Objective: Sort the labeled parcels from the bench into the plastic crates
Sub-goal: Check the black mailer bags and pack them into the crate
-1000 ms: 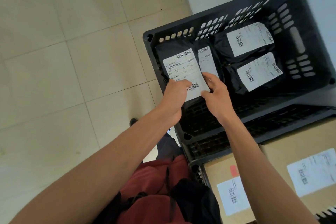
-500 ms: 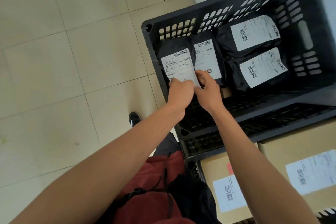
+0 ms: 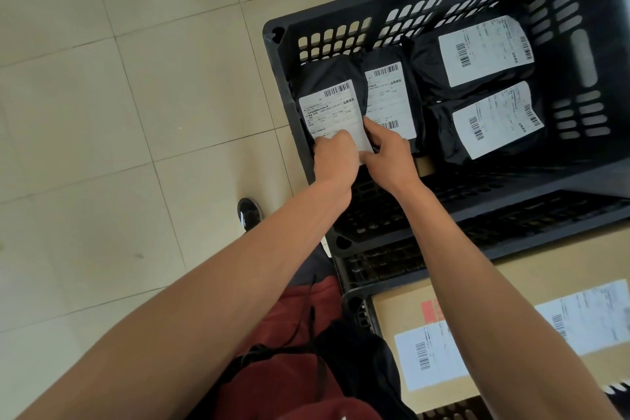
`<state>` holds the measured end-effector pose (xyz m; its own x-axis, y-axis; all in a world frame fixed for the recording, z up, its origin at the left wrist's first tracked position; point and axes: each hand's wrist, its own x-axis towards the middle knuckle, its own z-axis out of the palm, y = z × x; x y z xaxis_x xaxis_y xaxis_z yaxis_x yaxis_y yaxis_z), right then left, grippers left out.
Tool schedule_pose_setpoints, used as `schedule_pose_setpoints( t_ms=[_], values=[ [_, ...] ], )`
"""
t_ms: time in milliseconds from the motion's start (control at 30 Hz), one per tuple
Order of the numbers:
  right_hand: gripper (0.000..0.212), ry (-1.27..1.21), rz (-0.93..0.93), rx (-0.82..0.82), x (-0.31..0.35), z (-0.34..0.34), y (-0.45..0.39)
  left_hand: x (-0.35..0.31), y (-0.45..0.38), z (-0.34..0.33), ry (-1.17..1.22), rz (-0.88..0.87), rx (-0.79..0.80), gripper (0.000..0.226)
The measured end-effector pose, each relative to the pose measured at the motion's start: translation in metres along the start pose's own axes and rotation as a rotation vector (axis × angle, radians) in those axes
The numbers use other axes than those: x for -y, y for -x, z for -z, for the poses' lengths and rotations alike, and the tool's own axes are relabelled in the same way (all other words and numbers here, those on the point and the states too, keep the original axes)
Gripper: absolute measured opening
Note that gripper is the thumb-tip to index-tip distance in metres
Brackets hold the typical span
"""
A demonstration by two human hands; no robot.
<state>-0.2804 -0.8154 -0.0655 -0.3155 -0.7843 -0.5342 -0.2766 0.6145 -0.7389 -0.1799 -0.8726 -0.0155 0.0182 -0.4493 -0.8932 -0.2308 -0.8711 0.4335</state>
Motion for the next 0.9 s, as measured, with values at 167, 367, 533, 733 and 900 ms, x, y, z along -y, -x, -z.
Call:
schedule_pose_setpoints(
  t_ms=[167,367,533,733,900],
  values=[
    [0.072,0.013,-0.033,0.069,0.000,0.009,-0.009,0.006,-0.006,-0.003,-0.007,-0.029,-0.007,0.069],
    [0.072,-0.030,-0.057,0.071,-0.003,0.006,-0.011,0.009,-0.007,-0.003,-0.031,-0.044,0.003,0.071],
    [0.072,-0.037,-0.059,0.055,0.001,0.004,-0.010,0.004,-0.003,-0.001,-0.022,-0.024,0.026,0.073],
    [0.063,-0.079,-0.067,0.006,0.003,0.006,-0.004,0.006,-0.006,0.001,0.002,-0.026,0.055,0.072],
    [0.047,-0.149,-0.095,-0.123,0.007,0.011,0.008,0.000,0.004,0.004,0.006,-0.044,0.086,0.053]
  ],
)
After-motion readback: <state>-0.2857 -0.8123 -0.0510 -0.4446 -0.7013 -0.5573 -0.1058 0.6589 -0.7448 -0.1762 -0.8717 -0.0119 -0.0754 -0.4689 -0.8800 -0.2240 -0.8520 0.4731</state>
